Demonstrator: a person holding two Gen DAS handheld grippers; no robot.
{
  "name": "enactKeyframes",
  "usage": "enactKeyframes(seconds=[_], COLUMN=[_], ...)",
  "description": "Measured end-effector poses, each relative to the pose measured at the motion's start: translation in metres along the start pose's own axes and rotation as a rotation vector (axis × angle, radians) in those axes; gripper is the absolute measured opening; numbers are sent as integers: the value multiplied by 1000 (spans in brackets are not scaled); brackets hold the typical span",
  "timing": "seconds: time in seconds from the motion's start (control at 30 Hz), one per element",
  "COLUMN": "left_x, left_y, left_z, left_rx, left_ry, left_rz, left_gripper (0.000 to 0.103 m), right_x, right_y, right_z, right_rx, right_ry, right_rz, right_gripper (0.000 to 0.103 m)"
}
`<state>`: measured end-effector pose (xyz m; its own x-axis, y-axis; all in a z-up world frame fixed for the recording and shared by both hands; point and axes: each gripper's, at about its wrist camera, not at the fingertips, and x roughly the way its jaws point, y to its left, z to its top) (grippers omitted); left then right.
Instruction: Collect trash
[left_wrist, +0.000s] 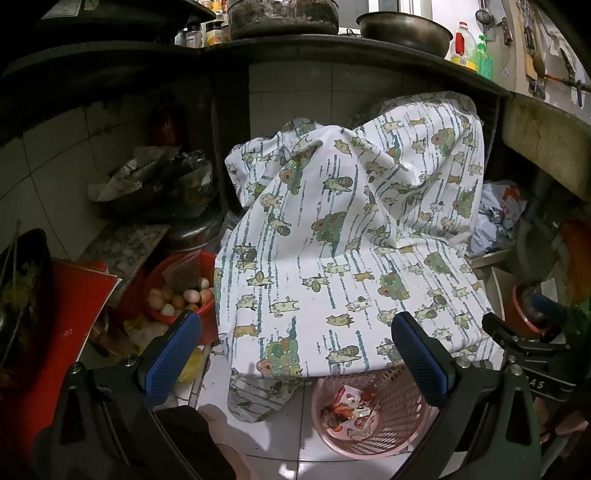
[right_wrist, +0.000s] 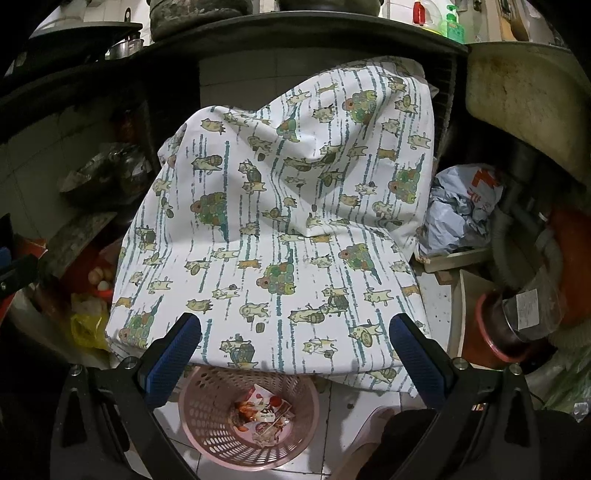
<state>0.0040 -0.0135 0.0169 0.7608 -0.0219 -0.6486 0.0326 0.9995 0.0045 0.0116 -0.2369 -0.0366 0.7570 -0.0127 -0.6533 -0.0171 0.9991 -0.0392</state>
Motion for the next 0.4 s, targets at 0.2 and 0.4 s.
enactKeyframes(seconds=[0.2, 0.4], left_x=[10, 14], left_y=[0, 0], left_z=[-2, -3], left_rx=[9, 4], left_ry=[20, 36], left_rz=[10, 3], left_gripper=[102, 102], right_x=[5, 8], right_y=[5, 4], right_z=[2, 3], right_rx=[-21, -9], right_ry=[6, 11], right_rz=[2, 11], right_gripper=[103, 103])
